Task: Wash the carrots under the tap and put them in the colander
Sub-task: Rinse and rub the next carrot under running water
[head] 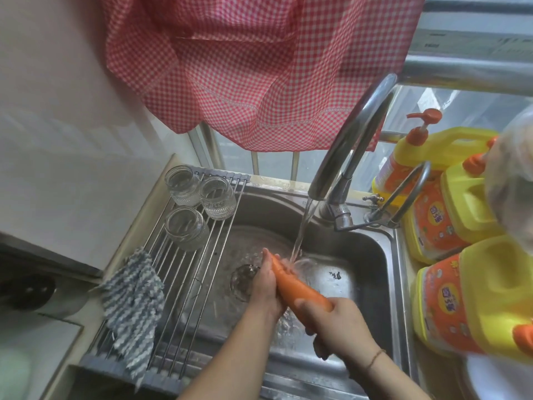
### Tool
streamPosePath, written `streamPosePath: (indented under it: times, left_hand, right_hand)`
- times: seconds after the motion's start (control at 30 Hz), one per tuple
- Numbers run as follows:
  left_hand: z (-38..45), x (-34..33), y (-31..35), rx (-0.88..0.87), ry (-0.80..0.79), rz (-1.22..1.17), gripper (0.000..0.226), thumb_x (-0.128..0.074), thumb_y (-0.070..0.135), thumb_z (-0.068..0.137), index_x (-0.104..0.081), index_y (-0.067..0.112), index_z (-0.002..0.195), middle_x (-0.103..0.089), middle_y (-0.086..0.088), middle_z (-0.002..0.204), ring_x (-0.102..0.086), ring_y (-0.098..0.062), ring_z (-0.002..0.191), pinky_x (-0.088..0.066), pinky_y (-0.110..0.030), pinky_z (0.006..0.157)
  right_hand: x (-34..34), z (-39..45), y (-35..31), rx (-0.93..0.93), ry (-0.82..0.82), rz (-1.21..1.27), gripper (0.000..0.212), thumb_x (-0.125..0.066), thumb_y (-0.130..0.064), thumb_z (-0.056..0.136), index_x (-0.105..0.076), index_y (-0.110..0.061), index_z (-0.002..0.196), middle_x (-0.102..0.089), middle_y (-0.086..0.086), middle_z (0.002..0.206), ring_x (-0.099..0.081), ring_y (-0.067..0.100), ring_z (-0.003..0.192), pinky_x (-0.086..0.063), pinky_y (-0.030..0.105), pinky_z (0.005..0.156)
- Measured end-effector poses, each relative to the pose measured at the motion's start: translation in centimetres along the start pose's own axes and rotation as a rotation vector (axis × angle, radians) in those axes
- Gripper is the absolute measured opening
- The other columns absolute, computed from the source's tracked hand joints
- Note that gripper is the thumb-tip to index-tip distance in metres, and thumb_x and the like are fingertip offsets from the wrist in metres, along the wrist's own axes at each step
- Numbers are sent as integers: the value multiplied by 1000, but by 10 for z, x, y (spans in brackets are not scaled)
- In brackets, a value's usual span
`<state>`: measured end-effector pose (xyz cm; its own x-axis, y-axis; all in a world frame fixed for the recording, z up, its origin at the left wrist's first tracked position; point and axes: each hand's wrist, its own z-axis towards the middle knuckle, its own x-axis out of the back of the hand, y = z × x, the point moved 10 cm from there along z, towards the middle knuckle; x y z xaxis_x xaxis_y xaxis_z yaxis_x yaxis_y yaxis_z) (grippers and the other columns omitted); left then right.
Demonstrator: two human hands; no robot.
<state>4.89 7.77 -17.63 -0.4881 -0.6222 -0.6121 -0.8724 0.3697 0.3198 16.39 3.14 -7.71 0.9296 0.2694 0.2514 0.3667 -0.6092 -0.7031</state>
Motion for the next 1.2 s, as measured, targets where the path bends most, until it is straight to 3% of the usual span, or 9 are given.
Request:
streamPosePath:
  times: [0.1,0.2,0.37,0.47,0.63,0.77,0.87,1.03,1.2]
  left_hand:
    - [-3,-10,3,-47,-80,6,24,-58,30,88,-48,11,79,-50,-4,64,-55,-14,51,-52,-24,51]
    - [-4,-10,9,-98,-117,82,13,-60,12,89,-49,5,93,-58,-12,72,-59,-19,62,-55,-30,61]
    - [-10,-1,0,-57,-132,134,40,-67,7,77,-47,3,112,-59,-18,83,-62,-25,72,-58,-36,66]
    - [-4,20,-6,-31,86,247,13,-61,9,88,-50,2,89,-55,-15,66,-58,-20,52,-54,-27,50]
    - [-10,22,-9,115,170,356,38,-53,31,99,-49,13,66,-52,-4,50,-52,-15,39,-47,-22,46]
    - [-10,20,-5,160,183,378,39,-55,34,96,-47,16,63,-48,-2,48,-50,-15,39,-46,-28,52]
    - [-11,24,-3,158,250,334,44,-54,44,94,-48,12,65,-52,-6,46,-54,-19,38,-46,-30,55]
    - [-17,30,-24,309,225,292,37,-57,43,91,-64,7,87,-67,-13,75,-65,-27,67,-55,-33,59]
    - [-19,21,-18,338,216,241,34,-55,37,90,-65,5,83,-69,-14,74,-69,-29,65,-60,-33,63]
  right_hand:
    - [-10,5,16,-179,-69,353,46,-62,-36,86,-61,11,90,-55,17,55,-41,21,34,-29,22,38]
    - [-24,6,25,-319,-173,576,42,-58,-40,88,-57,1,98,-52,14,57,-39,17,33,-31,19,33]
    - [-42,5,35,-462,-268,784,48,-59,-47,86,-57,0,96,-54,14,57,-46,14,30,-39,17,28]
    - [-42,4,38,-348,-166,619,39,-56,-37,92,-57,1,87,-52,15,54,-41,18,33,-33,18,33]
    - [-19,-2,19,-4,68,3,30,-69,-33,81,-60,-9,65,-63,2,54,-53,17,40,-37,24,41]
    - [-14,-3,-4,220,127,-607,34,-65,-54,74,-51,-26,87,-65,-8,81,-63,11,74,-40,22,55]
    - [-23,0,-22,447,170,-974,41,-62,-47,78,-47,-26,109,-62,-4,102,-65,19,91,-37,28,61]
    - [-19,17,-41,614,141,-759,51,-70,-33,77,-52,-25,124,-58,-3,107,-59,19,97,-46,26,74]
    - [-18,17,-51,677,140,-563,43,-71,-28,80,-58,-29,122,-66,-11,104,-61,9,88,-46,21,80]
